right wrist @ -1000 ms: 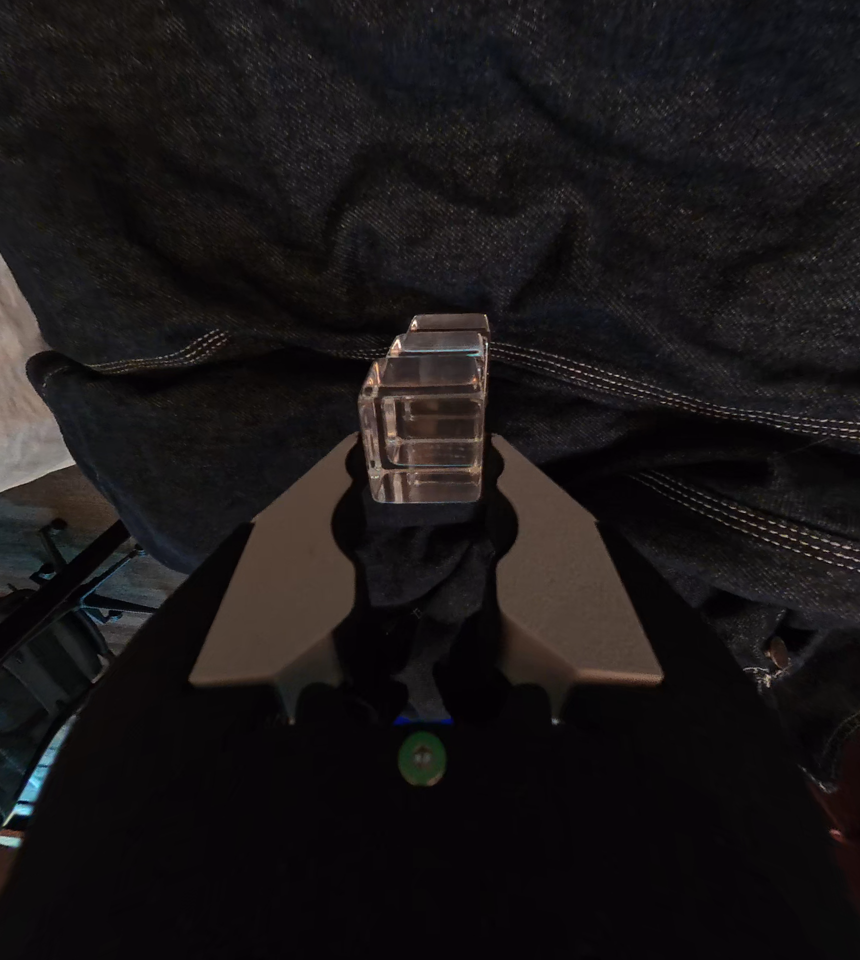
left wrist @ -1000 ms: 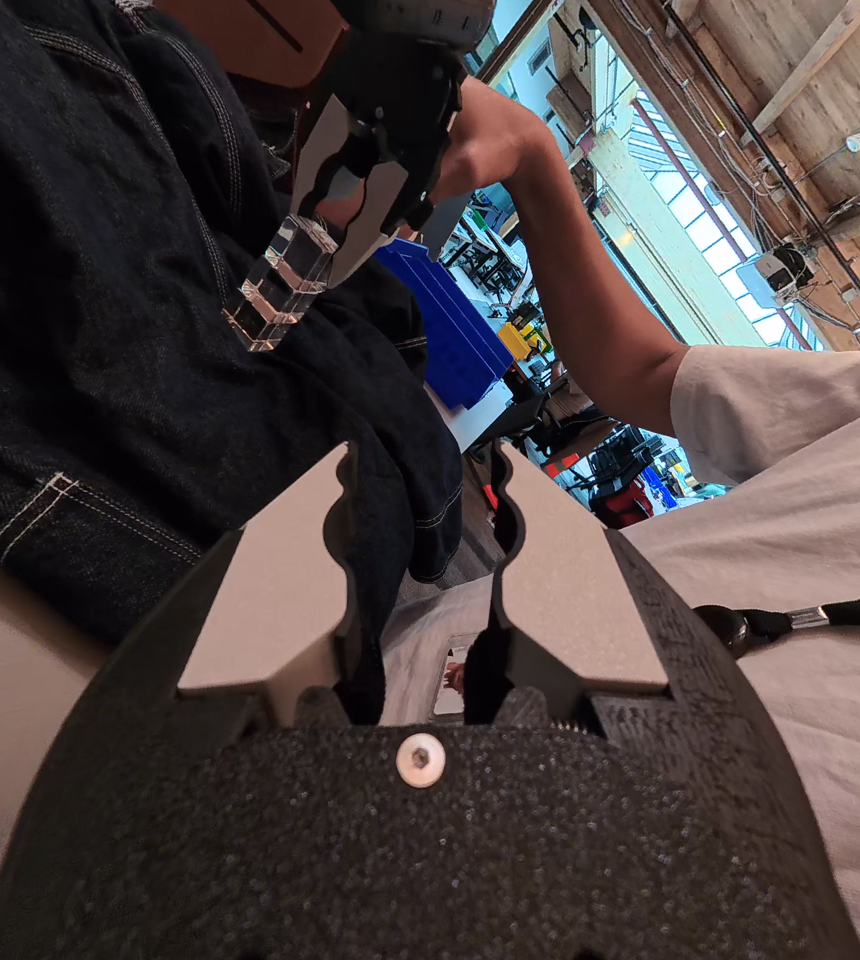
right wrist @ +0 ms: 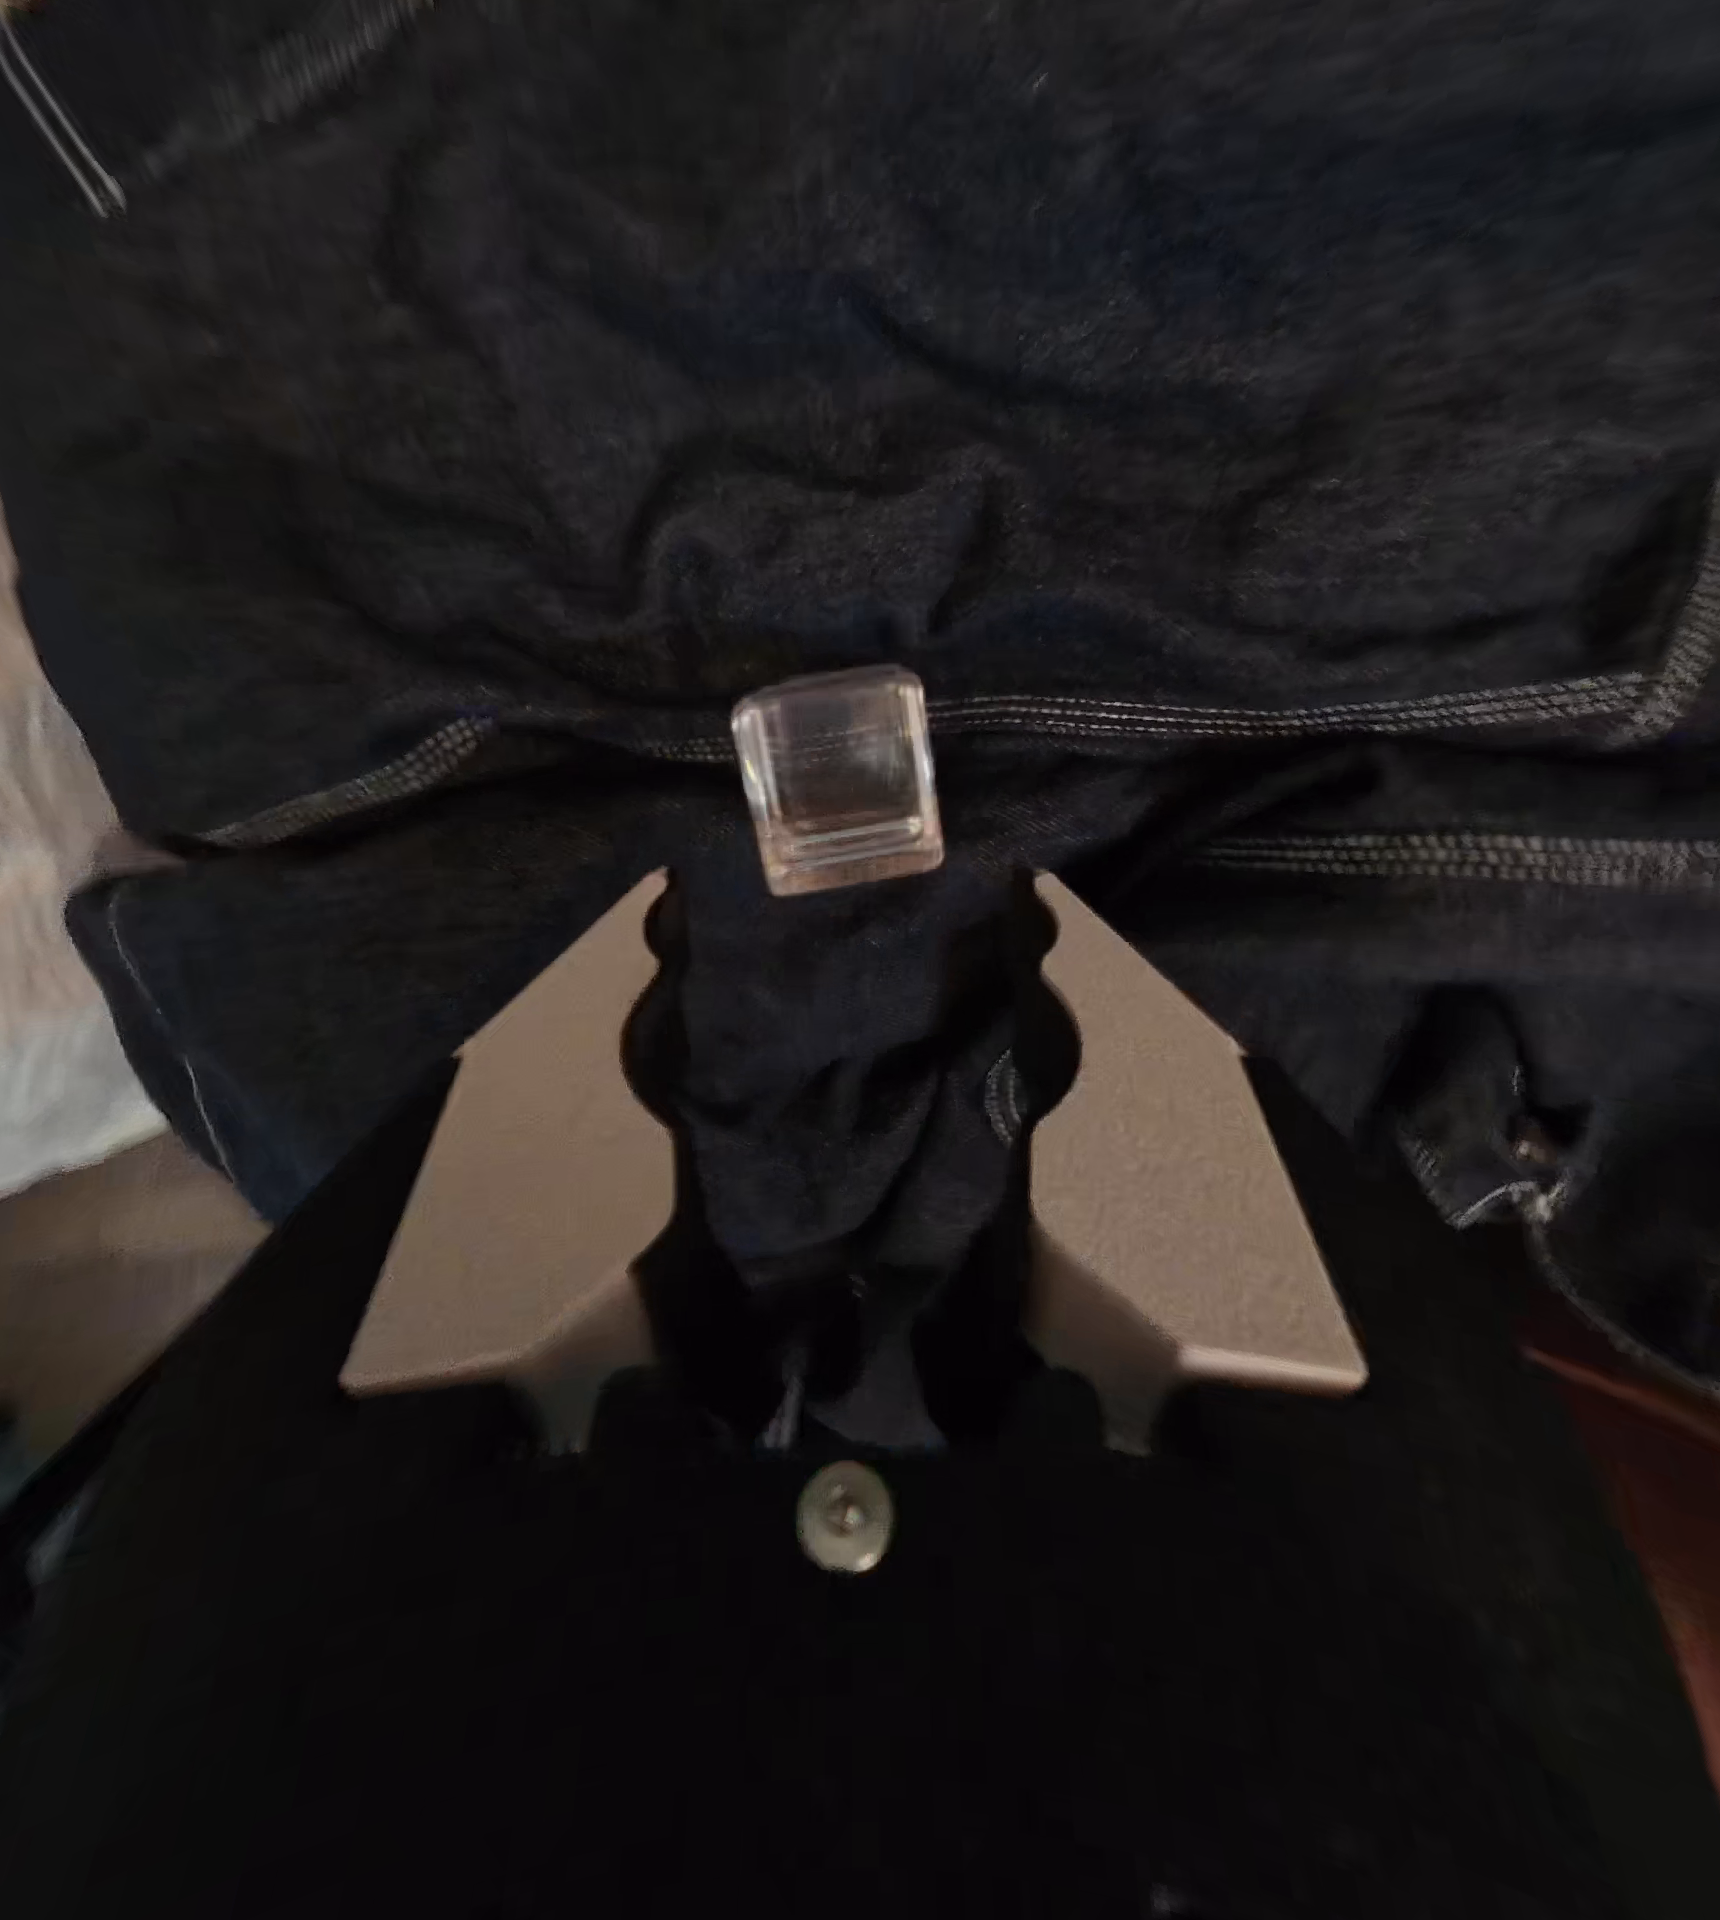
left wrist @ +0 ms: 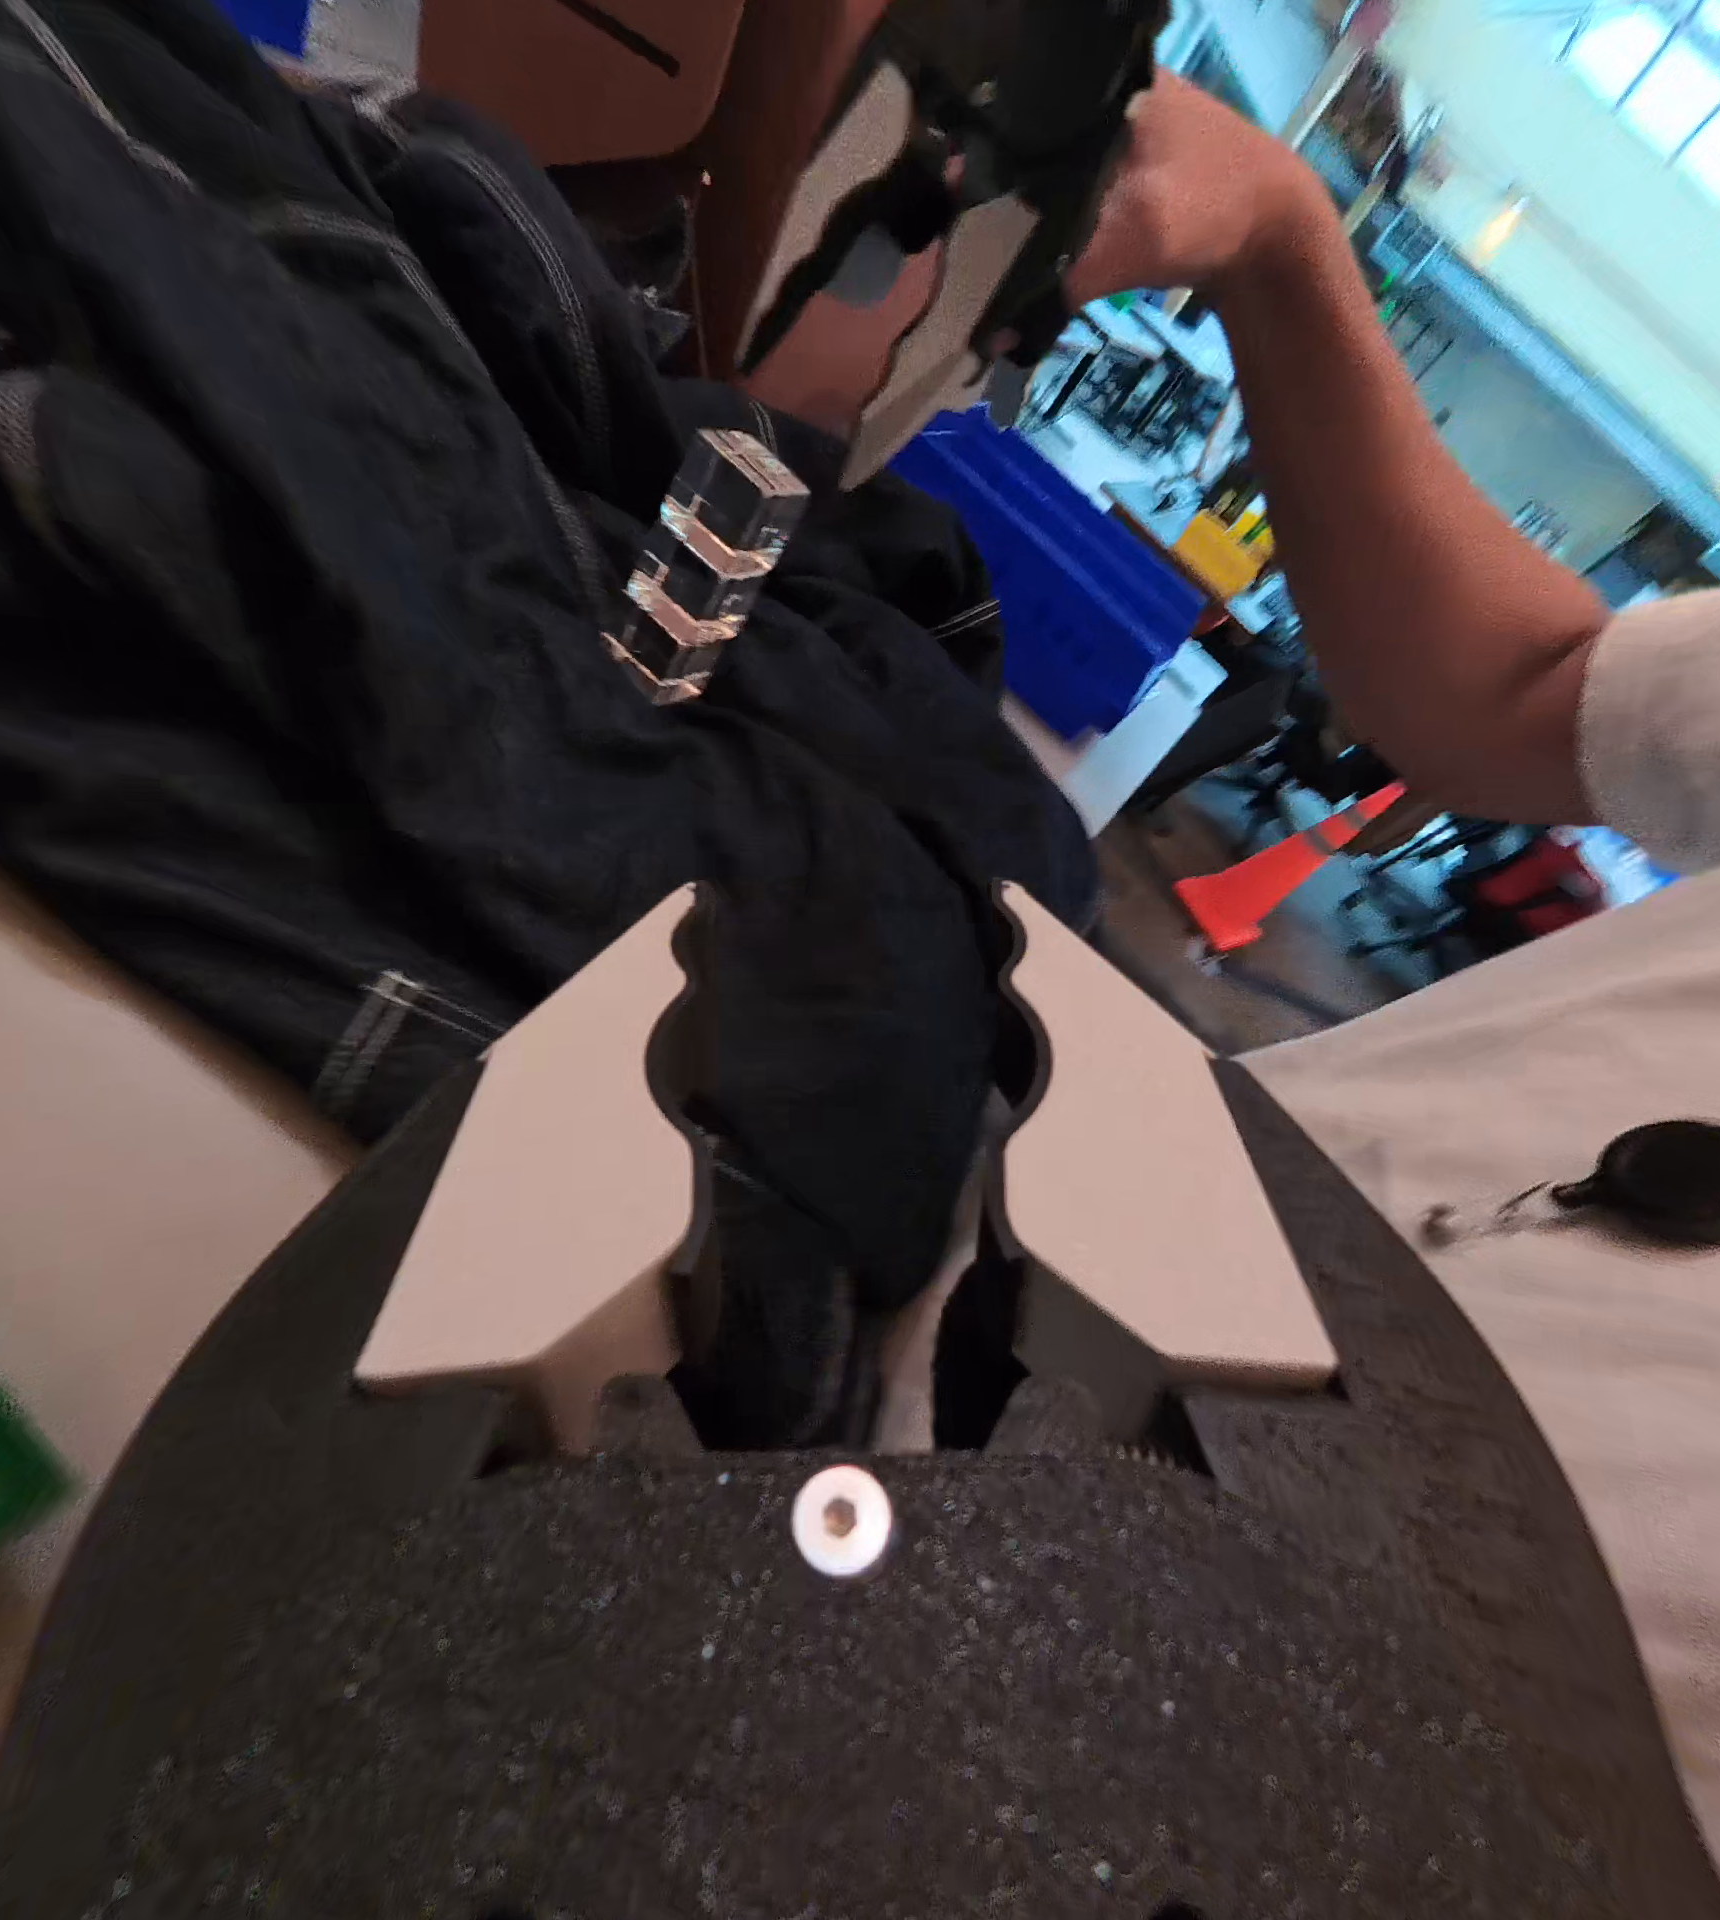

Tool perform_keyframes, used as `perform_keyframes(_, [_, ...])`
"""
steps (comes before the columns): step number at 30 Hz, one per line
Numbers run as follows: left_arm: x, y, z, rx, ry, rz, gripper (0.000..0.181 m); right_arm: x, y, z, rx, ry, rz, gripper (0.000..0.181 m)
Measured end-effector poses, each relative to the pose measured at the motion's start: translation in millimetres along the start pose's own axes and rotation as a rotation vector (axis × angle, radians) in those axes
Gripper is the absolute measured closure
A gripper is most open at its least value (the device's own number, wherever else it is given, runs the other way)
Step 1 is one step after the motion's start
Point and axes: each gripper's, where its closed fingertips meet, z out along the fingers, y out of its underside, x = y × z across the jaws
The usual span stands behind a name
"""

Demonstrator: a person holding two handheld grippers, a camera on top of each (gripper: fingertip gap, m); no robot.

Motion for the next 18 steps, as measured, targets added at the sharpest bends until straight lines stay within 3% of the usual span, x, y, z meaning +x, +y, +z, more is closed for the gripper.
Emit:
perform_keyframes(4, [-16.1, -32.8, -26.2, 0.061, -0.011, 0.232, 0.128, -25.8, 8.2, -31.0, 0.369, 0.094, 0.159, 0.116])
perform_keyframes(7, [-51.6, -65.6, -47.2, 0.091, -0.087, 0.36, 0.129, -68.7, 18.1, -37.6, 0.674, 0.08, 0.327, 0.112])
perform_keyframes(9, [-105.0, -72.0, -58.0, -0.066, -0.224, 0.457, 0.129, -102.5, 24.0, -35.1, 0.861, 0.066, 0.419, 0.101])
perform_keyframes(12, [-179.8, -54.3, -58.6, -0.459, -0.244, 0.569, 0.128, -145.9, 32.1, -26.1, 1.034, 0.108, 0.505, 0.094])
perform_keyframes(15, [-239.8, -32.7, -46.6, -0.776, -0.203, 0.699, 0.128, -181.3, 40.8, -8.2, 1.026, 0.103, 0.58, 0.092])
perform_keyframes(18, [-278.4, -8.5, -29.1, -0.979, -0.109, 0.789, 0.126, -198.5, 48.6, -0.8, 1.004, 0.126, 0.64, 0.094])
